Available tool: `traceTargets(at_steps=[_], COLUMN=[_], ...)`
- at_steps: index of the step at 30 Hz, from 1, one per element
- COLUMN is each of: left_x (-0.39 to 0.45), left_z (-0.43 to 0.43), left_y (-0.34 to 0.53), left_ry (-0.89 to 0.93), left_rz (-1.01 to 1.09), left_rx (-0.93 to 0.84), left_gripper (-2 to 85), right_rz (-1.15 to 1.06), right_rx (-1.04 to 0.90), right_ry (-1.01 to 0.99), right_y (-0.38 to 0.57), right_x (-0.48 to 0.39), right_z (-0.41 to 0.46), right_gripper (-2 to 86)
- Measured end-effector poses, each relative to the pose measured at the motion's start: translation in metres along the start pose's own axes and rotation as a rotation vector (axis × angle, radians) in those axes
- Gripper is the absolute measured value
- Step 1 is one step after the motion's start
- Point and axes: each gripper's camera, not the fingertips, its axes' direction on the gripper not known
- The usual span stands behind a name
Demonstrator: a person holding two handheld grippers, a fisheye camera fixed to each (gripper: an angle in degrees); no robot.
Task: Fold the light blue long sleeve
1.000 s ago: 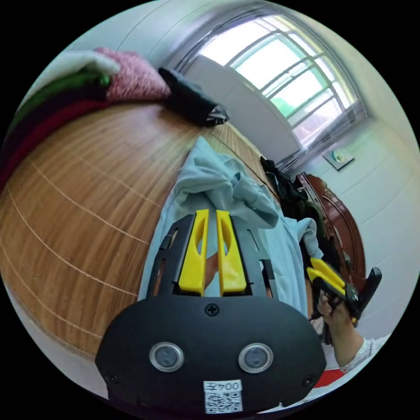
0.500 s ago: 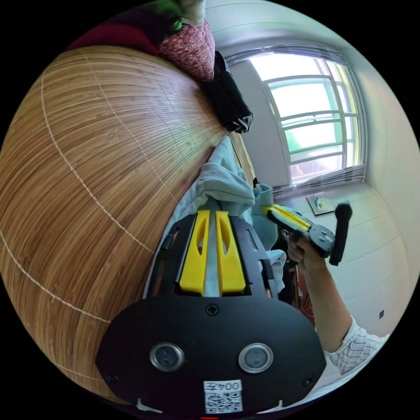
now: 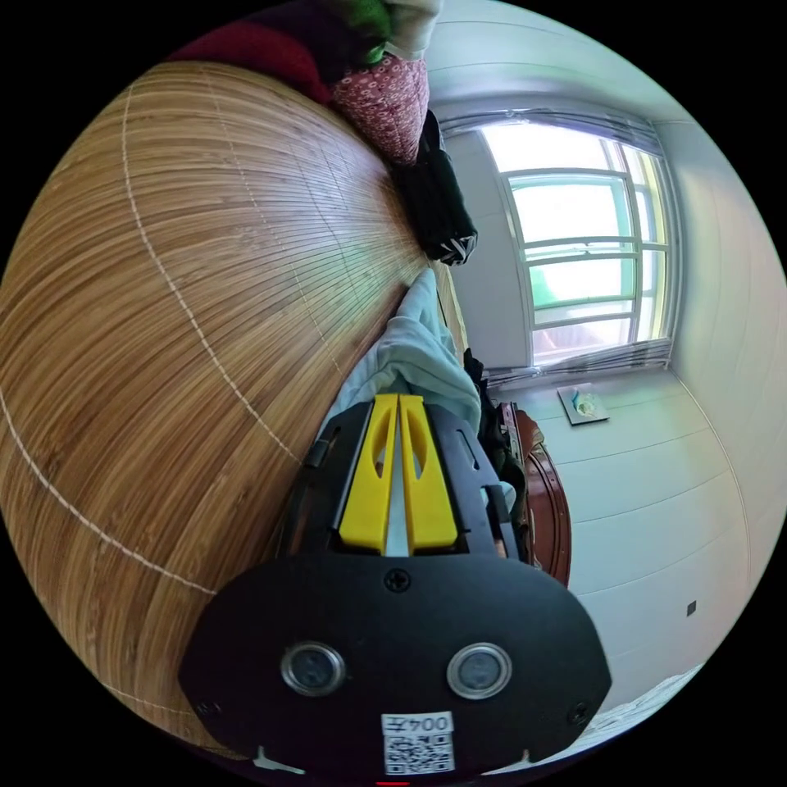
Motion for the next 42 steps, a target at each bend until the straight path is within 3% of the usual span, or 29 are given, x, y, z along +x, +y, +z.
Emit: traceTargets(at_steps=[3, 6, 8, 11, 13, 16, 22, 26, 28, 33, 35, 42], left_x=[0.01, 0.021, 0.027, 0.035, 0.039, 0.045, 0.052, 0.057, 0.058, 0.058, 0.061, 0.068], left_z=[-0.004, -0.006, -0.008, -0.01, -0.011, -0.012, -0.016, -0.017, -0.018, -0.02, -0.02, -0.015], left_y=[-0.002, -0.004, -0.005, -0.006, -0.006, -0.008, -0.008, -0.006, -0.004, 0.0, 0.002, 0.006], left_ry=[-0.008, -0.025, -0.025, -0.028, -0.031, -0.028, -0.016, -0.01, 0.0, 0.038, 0.024, -0.016], left_rz=[0.004, 0.008, 0.003, 0.0, 0.001, -0.005, -0.035, -0.043, -0.047, -0.068, -0.061, -0.052], left_rx=[0.003, 0.003, 0.004, 0.006, 0.004, -0.003, 0.013, 0.021, 0.025, 0.033, 0.036, 0.035], left_gripper=[0.3, 0.3, 0.3, 0.3, 0.3, 0.3, 0.2, 0.2, 0.3, 0.2, 0.2, 0.3], right_rz=[-0.192, -0.538, -0.835, -1.11, -1.219, -1.308, -1.254, -1.266, -1.179, -0.841, -0.725, -0.877], right_rx=[0.036, 0.002, -0.115, -0.211, -0.296, -0.42, -0.087, -0.067, -0.026, -0.005, -0.119, -0.331], right_ry=[0.0, -0.089, -0.131, -0.103, -0.105, -0.074, -0.046, 0.145, 0.119, -0.013, -0.151, -0.201], right_y=[0.001, -0.02, -0.031, -0.037, -0.04, -0.042, 0.016, 0.108, 0.113, 0.036, -0.029, -0.12], right_x=[-0.04, -0.115, -0.179, -0.241, -0.269, -0.299, -0.286, -0.248, -0.237, -0.198, -0.176, -0.209], right_z=[-0.004, 0.012, 0.044, 0.089, 0.116, 0.149, 0.093, 0.102, 0.088, 0.066, 0.092, 0.197], right_gripper=[9.3, 11.7, 13.0, 13.2, 12.4, 4.6, 3.3, 6.4, 6.5, 8.3, 9.7, 9.1])
